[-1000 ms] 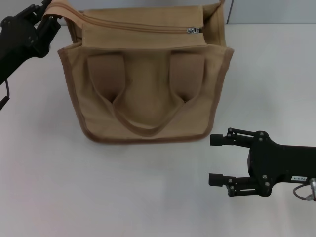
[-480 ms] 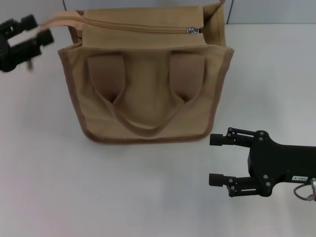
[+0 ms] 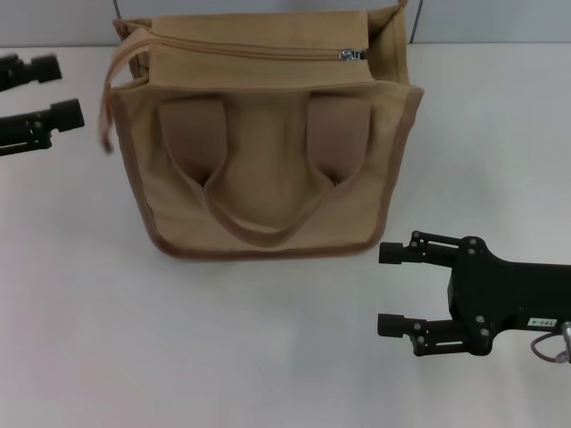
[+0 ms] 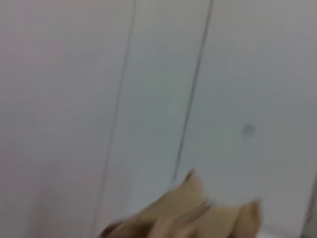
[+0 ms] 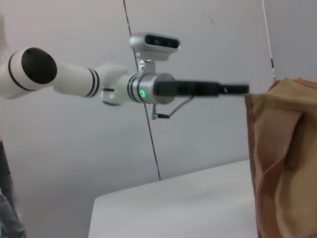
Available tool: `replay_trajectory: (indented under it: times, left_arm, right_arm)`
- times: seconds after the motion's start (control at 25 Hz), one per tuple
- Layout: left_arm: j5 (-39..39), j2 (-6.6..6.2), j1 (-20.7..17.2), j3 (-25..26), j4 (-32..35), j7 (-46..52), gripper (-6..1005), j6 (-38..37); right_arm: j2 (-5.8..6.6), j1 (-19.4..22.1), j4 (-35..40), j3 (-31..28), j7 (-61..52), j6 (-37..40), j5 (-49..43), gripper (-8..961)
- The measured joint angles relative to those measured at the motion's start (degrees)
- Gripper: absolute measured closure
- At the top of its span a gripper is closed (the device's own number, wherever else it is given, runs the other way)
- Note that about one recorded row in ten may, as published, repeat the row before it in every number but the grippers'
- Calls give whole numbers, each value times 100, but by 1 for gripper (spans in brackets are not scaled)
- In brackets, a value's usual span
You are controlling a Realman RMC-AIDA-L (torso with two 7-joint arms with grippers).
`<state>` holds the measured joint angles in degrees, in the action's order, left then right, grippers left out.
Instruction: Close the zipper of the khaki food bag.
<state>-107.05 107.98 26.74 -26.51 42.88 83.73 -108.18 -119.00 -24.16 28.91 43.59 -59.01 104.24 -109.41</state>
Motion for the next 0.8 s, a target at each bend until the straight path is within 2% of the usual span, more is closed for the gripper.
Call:
replay_trajectory:
  times: [0.04, 0.08, 0.16, 0.2, 0.36, 0.56, 0.68, 0.8]
  left_arm:
    - [467, 48, -19, 13, -319, -315, 159, -387]
    - [467, 48, -19, 13, -319, -315, 159, -387]
    - [1214, 196, -93, -303, -872, -919, 158, -718]
    - [1214, 196, -93, -303, -872, -919, 158, -718]
    - [1563, 477, -173, -1033, -1258, -1663, 159, -706]
    - [1510, 658, -129, -1629, -1405, -1990, 160, -680]
    - [1100, 640, -123, -2217, -1407, -2210, 161, -422]
    - [382, 657, -137, -2385, -1518, -2485, 162, 98]
  right_arm:
    - [0, -1, 0, -3, -15, 19, 0, 130]
    - [0, -1, 0, -3, -15, 19, 0, 130]
    - [0, -2, 0, -7, -18, 48, -1, 130]
    - [0, 0, 0, -10, -18, 59, -1, 130]
    - [0, 2, -5, -15, -18, 88, -1, 129]
    - [0, 0, -9, -14, -18, 97, -3, 130]
    - [0, -1, -9, -11, -17, 97, -20, 130]
    - [0, 24, -9, -12, 14, 97, -26, 130]
